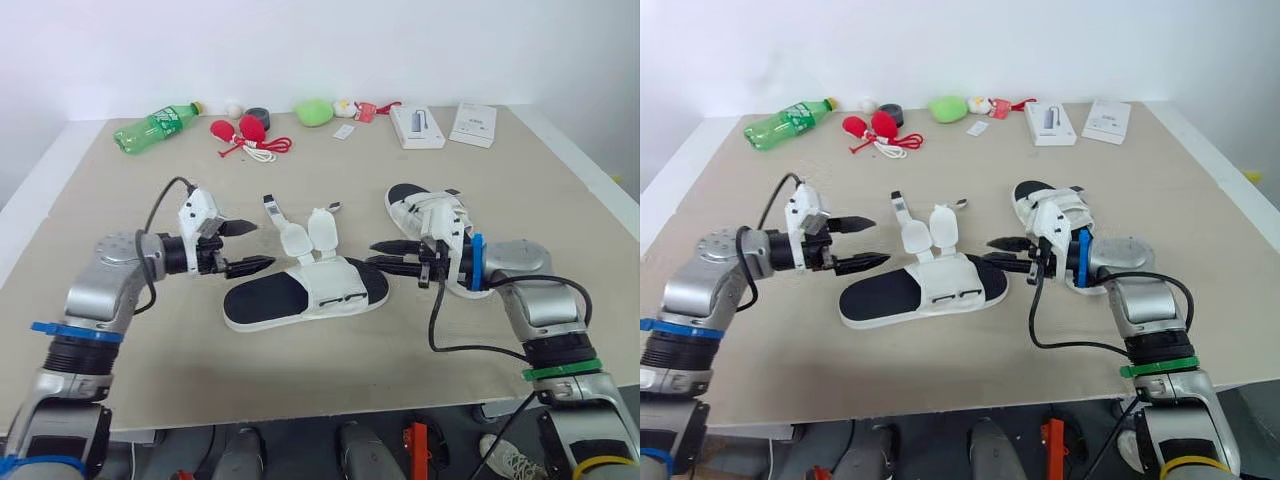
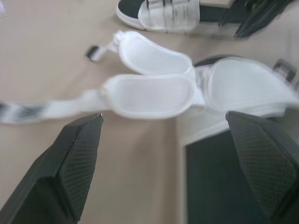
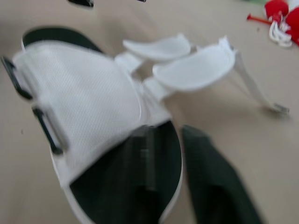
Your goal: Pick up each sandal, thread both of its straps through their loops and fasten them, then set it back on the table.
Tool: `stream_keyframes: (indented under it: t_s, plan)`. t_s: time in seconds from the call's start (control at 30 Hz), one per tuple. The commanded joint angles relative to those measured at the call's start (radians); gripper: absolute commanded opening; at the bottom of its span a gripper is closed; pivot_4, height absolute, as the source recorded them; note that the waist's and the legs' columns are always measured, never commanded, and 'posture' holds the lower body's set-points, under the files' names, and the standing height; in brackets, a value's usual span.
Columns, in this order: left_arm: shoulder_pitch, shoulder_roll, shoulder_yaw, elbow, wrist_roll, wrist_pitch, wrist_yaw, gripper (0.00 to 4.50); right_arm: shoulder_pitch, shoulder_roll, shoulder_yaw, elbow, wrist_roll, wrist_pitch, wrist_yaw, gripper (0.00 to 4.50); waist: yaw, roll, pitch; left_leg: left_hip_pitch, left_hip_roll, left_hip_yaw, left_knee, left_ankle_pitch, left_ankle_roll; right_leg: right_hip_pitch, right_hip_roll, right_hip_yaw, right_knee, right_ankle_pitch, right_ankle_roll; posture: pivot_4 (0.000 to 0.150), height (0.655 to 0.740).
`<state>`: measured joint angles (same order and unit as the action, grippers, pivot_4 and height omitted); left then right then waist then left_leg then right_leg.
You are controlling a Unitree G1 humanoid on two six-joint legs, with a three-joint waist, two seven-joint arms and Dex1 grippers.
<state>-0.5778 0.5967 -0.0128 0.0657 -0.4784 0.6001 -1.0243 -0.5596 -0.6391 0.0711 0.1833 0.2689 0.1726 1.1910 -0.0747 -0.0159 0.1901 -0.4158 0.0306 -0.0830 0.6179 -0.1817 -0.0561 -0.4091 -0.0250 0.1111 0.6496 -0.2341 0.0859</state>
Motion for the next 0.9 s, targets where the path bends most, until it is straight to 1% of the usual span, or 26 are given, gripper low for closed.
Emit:
stream_keyframes:
  t_s: [0.03, 0.07, 0.1, 0.13, 0.2, 0.4, 0.5, 0.6, 0.7, 0.8, 0.9]
  plan:
    - [-0.057, -0.020, 0.095, 0.009, -0.132, 0.257, 0.088, 4.34, 0.028, -0.013, 0.015, -0.059, 0.001, -0.005, 0.022, 0.05, -0.002, 0.000, 0.000, 0.000, 0.000, 0.000, 0.000, 0.000, 0.000, 0.000, 0.000, 0.000, 0.000, 0.000, 0.000, 0.150, 0.7400]
    - [-0.090, -0.051, 0.162, 0.065, -0.183, 0.340, 0.154, 4.34, 0.032, -0.013, 0.022, -0.063, -0.005, -0.012, 0.023, 0.05, -0.002, 0.000, 0.000, 0.000, 0.000, 0.000, 0.000, 0.000, 0.000, 0.000, 0.000, 0.000, 0.001, 0.000, 0.000, 0.150, 0.7400]
    - [-0.112, -0.057, 0.188, 0.108, -0.198, 0.396, 0.185, 4.34, 0.033, -0.009, 0.026, -0.063, -0.011, -0.016, 0.017, 0.05, -0.002, 0.000, 0.000, 0.001, 0.000, 0.000, 0.000, 0.000, 0.000, 0.000, 0.000, 0.000, 0.001, 0.000, 0.000, 0.150, 0.7400]
    - [-0.125, -0.060, 0.203, 0.141, -0.198, 0.423, 0.210, 4.34, 0.032, -0.003, 0.028, -0.064, -0.016, -0.020, 0.007, 0.05, -0.003, 0.000, 0.000, 0.001, 0.000, 0.000, 0.001, 0.000, 0.000, 0.000, 0.000, 0.000, 0.002, 0.000, 0.000, 0.150, 0.7400]
    - [-0.162, -0.053, 0.223, 0.220, -0.214, 0.550, 0.242, 4.34, 0.029, 0.006, 0.029, -0.070, -0.019, -0.008, -0.014, 0.05, -0.007, 0.000, 0.000, 0.002, 0.000, 0.000, 0.001, 0.000, 0.000, 0.001, 0.001, 0.000, 0.002, 0.001, 0.001, 0.150, 0.7400]
    - [-0.254, -0.097, 0.282, 0.339, -0.250, 0.732, 0.326, 4.34, 0.023, 0.012, 0.044, -0.076, -0.019, -0.016, -0.005, 0.05, -0.005, -0.001, 0.000, 0.003, 0.000, 0.000, 0.001, 0.001, -0.001, 0.002, 0.001, 0.000, 0.002, 0.001, 0.001, 0.150, 0.7400]
    - [-0.304, -0.145, 0.318, 0.407, -0.249, 0.733, 0.364, 4.34, 0.013, 0.018, 0.055, -0.065, -0.025, -0.024, -0.001, 0.05, 0.001, -0.001, 0.000, 0.002, -0.001, -0.001, 0.001, 0.001, -0.001, 0.002, 0.000, 0.000, 0.002, 0.001, 0.001, 0.150, 0.7400]
    - [-0.351, -0.175, 0.341, 0.489, -0.250, 0.734, 0.373, 4.34, 0.011, 0.024, 0.065, -0.057, -0.036, -0.037, -0.001, 0.05, 0.000, -0.001, 0.000, 0.002, -0.001, -0.001, 0.001, 0.001, -0.002, 0.002, 0.000, 0.000, 0.001, 0.001, 0.001, 0.150, 0.7400]
    - [-0.389, -0.195, 0.358, 0.574, -0.237, 0.725, 0.394, 4.34, 0.014, 0.028, 0.068, -0.063, -0.036, -0.040, -0.004, 0.05, -0.004, -0.001, 0.000, 0.002, -0.001, -0.001, 0.000, 0.001, -0.002, 0.001, 0.000, 0.000, 0.002, 0.001, 0.001, 0.150, 0.7400]
    - [-0.433, -0.212, 0.398, 0.702, -0.232, 0.714, 0.423, 4.34, 0.018, 0.029, 0.069, -0.070, -0.037, -0.043, -0.009, 0.05, -0.004, -0.001, 0.000, 0.003, -0.001, -0.001, 0.000, 0.001, -0.002, 0.001, 0.000, 0.000, 0.002, 0.001, 0.001, 0.150, 0.7400]
    - [-0.474, -0.223, 0.424, 0.794, -0.223, 0.664, 0.435, 4.34, 0.021, 0.028, 0.068, -0.072, -0.037, -0.046, -0.012, 0.05, -0.004, -0.001, 0.000, 0.003, -0.001, 0.000, 0.000, 0.002, -0.002, 0.002, 0.000, 0.000, 0.002, 0.001, 0.001, 0.150, 0.7400]
